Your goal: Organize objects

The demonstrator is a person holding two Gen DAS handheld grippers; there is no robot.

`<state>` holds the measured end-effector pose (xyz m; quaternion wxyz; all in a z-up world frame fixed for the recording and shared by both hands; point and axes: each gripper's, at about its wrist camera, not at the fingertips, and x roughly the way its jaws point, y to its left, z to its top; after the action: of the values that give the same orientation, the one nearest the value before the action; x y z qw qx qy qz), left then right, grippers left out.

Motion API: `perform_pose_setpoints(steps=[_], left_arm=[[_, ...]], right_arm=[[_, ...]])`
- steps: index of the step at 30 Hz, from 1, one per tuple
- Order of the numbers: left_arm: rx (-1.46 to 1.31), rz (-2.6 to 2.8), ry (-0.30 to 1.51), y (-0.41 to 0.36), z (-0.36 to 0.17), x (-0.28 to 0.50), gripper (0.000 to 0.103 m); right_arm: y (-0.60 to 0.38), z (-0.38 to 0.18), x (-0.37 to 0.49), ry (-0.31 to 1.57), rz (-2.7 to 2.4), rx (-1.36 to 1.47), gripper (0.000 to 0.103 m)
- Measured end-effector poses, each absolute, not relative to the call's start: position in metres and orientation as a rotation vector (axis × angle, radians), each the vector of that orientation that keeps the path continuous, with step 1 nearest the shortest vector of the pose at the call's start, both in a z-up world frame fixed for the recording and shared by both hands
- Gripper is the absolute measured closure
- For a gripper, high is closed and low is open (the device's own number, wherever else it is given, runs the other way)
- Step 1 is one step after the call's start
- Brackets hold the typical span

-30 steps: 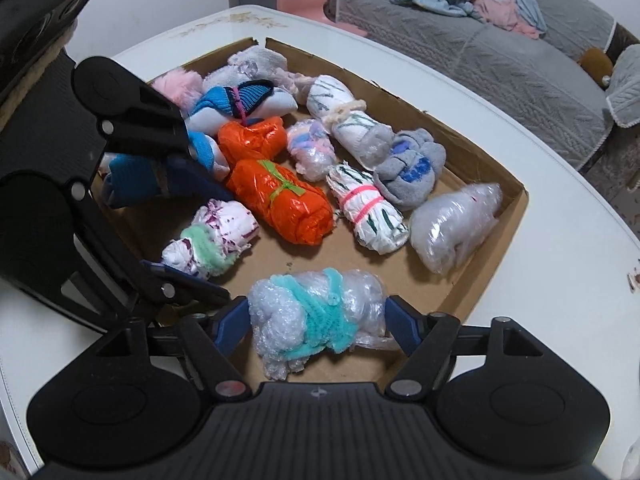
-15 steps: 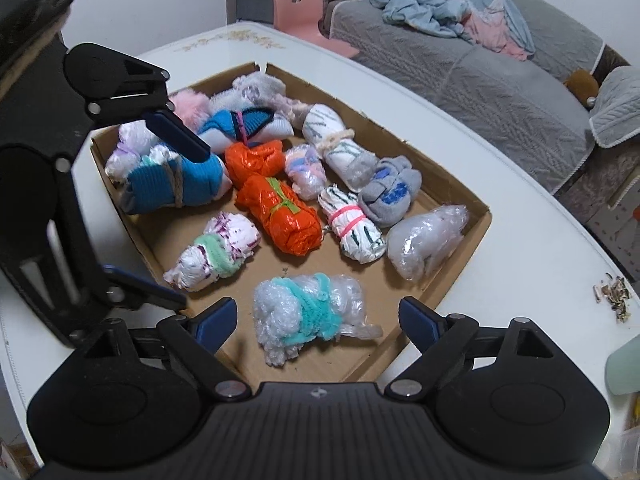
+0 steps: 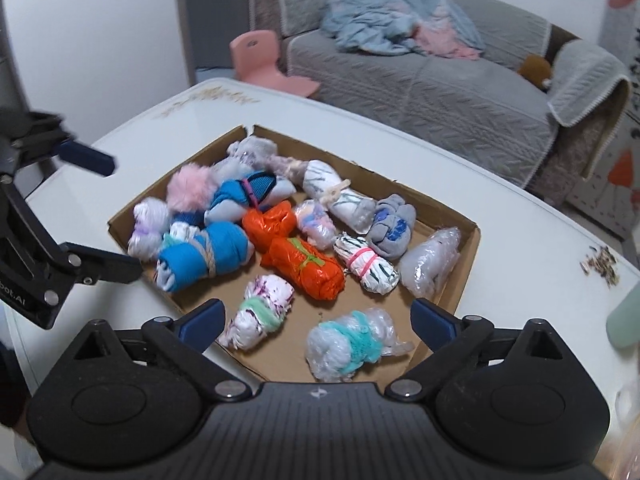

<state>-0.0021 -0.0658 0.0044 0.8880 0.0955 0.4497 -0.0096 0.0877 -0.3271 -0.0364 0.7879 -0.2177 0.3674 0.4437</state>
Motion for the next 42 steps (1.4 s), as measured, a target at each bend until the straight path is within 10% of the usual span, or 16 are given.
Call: perform_pose_setpoints(steps=[42], left_arm=[[0.051,0.008,0.927,-0.037,-0.007,0.002,0.001]], right_arm=[[-0.316,-0.044,0.076,0.8,0.823,-0.403,0.001]])
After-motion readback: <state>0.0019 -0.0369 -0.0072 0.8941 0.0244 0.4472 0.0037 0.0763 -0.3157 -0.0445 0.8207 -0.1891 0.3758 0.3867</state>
